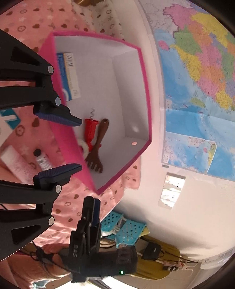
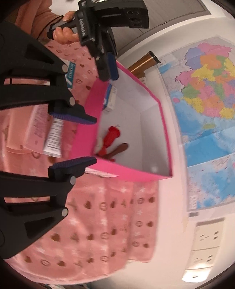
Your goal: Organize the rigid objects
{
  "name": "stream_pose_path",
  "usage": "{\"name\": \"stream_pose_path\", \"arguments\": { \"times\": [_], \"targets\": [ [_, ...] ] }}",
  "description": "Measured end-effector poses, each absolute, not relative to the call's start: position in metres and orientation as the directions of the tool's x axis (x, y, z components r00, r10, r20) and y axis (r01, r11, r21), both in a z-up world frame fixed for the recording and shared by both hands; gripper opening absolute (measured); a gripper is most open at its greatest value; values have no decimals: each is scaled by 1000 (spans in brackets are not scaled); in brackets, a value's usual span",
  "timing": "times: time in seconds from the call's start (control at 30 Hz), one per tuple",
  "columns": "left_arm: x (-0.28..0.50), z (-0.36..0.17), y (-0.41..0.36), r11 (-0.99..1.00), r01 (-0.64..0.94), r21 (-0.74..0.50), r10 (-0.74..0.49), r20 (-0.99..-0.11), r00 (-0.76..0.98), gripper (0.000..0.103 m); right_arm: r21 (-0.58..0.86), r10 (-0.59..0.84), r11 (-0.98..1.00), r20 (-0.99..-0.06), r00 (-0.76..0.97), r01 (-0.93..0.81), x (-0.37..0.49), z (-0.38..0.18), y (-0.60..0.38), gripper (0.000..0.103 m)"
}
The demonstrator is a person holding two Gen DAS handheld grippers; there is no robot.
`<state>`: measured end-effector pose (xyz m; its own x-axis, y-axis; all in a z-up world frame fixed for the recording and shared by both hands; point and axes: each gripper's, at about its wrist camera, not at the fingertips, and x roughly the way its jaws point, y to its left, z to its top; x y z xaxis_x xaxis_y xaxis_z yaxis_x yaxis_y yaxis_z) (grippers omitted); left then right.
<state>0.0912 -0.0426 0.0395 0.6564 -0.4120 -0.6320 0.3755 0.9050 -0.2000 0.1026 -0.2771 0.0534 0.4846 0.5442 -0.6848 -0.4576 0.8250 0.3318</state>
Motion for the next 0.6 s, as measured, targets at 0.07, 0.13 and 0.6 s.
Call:
{"name": "stream_pose_path", "arguments": {
  "times": [0.07, 0.13, 0.6],
  "targets": [
    [86, 33, -42, 904, 375, -202, -411, -646, 643, 44, 351, 546, 825, -699, 462, -442, 99, 42, -281, 41],
    [83, 24, -44, 904, 375, -208, -411, -665, 624, 44, 372, 544, 826, -720, 431, -422, 97, 27, -283, 41],
    [77, -30, -68, 886, 392, -249, -428, -764, 483, 43, 429, 542, 830, -772, 331, -357, 99, -27, -278, 41]
  ]
}}
